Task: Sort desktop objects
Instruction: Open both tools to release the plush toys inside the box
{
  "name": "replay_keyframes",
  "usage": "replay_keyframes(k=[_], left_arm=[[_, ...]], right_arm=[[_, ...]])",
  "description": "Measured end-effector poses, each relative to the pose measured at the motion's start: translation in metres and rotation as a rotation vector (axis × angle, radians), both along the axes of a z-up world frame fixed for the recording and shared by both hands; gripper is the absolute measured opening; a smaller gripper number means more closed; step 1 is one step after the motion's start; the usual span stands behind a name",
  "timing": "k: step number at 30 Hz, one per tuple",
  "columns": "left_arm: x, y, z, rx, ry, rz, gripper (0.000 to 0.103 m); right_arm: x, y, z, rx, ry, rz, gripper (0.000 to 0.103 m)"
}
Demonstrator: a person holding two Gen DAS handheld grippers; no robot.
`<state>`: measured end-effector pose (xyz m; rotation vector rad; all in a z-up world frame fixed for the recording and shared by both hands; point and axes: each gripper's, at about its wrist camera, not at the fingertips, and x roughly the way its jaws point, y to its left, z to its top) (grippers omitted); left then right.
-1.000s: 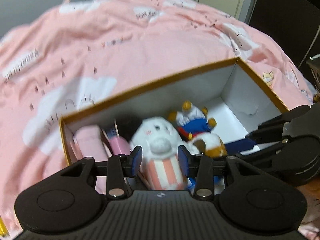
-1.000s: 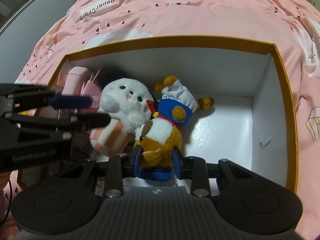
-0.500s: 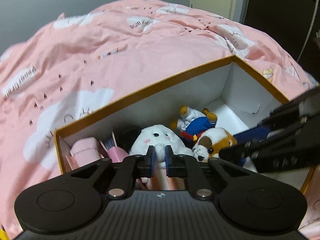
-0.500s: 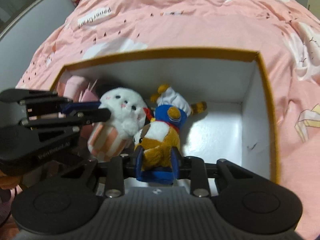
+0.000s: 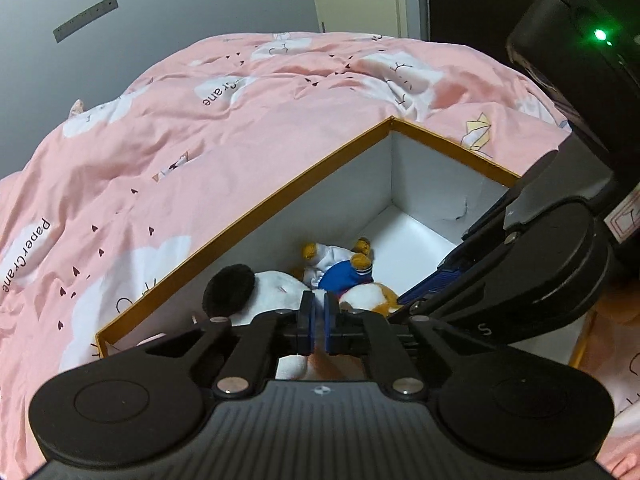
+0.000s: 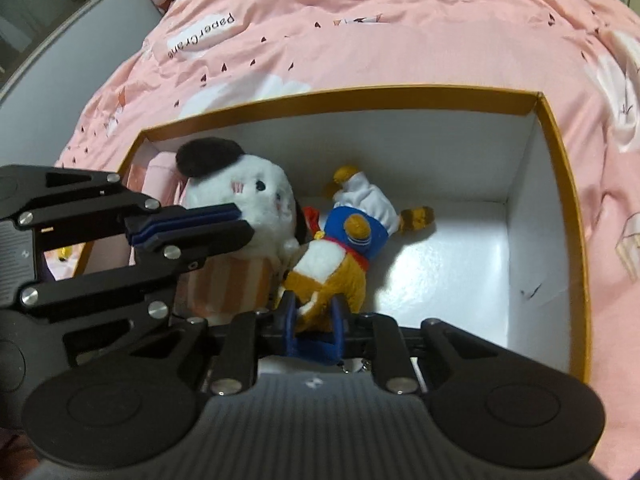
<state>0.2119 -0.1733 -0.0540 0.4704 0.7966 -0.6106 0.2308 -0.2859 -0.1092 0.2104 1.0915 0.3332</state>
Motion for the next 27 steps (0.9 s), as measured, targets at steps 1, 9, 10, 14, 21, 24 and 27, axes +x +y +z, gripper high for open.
replay_keyframes(k=[1, 9, 10, 14, 21, 24, 27], left_arm=[[0.002, 0.001, 0.000, -0.007, 0.012, 0.004, 0.004], [0.011, 0.021, -0.005, -0.074, 0.101, 0.048, 0.004], [0.010, 0.021, -0.006, -0.066, 0.098, 0.043, 0.004], [0.005, 0.015, -0.018, -0.012, 0.100, 0.027, 0.004], [0.008, 0.019, -0.020, -0.040, 0.119, 0.056, 0.004], [0.009, 0.018, -0.020, -0.038, 0.118, 0.055, 0.004], [0.009, 0.017, -0.020, -0.035, 0.116, 0.053, 0.003]], right_arm=[[0.001, 0.000, -0.001, 0.011, -0.001, -0.002, 0.020], [0.006, 0.012, -0.003, 0.012, -0.033, 0.053, 0.022], [0.005, 0.013, -0.002, -0.001, -0.037, 0.058, 0.023], [0.002, 0.009, 0.004, -0.048, -0.045, 0.043, 0.037], [0.015, -0.008, -0.008, 0.014, 0.024, -0.061, 0.047], [0.019, 0.002, -0.012, -0.009, 0.034, -0.031, 0.041], [0.016, 0.015, -0.006, -0.056, -0.011, 0.041, 0.036]])
